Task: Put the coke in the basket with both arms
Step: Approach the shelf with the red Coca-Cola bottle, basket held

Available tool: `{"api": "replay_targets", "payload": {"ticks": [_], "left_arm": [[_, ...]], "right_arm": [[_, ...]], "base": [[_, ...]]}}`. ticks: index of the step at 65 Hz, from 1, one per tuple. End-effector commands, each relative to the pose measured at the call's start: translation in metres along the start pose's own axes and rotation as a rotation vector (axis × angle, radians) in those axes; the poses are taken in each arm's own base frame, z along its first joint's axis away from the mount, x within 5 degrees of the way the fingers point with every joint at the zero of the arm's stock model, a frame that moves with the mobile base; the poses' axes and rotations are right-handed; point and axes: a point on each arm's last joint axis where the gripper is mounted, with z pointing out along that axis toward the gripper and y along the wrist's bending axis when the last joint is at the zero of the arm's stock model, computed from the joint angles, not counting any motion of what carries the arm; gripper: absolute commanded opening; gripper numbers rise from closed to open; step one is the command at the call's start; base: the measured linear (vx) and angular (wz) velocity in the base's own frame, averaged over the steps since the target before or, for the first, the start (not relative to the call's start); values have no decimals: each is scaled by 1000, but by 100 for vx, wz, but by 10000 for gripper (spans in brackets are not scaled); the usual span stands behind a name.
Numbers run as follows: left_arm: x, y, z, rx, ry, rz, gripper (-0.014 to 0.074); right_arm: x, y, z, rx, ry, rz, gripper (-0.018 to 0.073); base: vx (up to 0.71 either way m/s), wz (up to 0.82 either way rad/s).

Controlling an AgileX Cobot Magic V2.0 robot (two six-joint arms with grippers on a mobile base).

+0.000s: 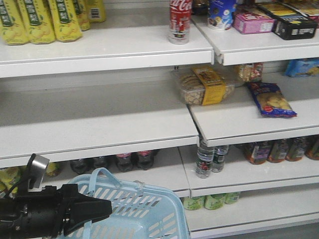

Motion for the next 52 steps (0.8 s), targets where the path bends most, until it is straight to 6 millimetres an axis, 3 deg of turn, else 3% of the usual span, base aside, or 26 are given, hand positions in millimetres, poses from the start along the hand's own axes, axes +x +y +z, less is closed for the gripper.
{"api": "replay_targets", "payload": {"ticks": [1,22,52], "left_arm": [[-4,-19,-3,127,-29,-9,-6],[-4,-19,-3,127,-29,-9,-6],[-4,-19,-3,127,-29,-9,-6]], "right_arm": [[-4,0,-1,-2,-79,-8,-10],[-4,0,-1,-2,-79,-8,-10],[-4,0,-1,-2,-79,-8,-10]], "base": [[8,47],[7,37],[6,11]]}}
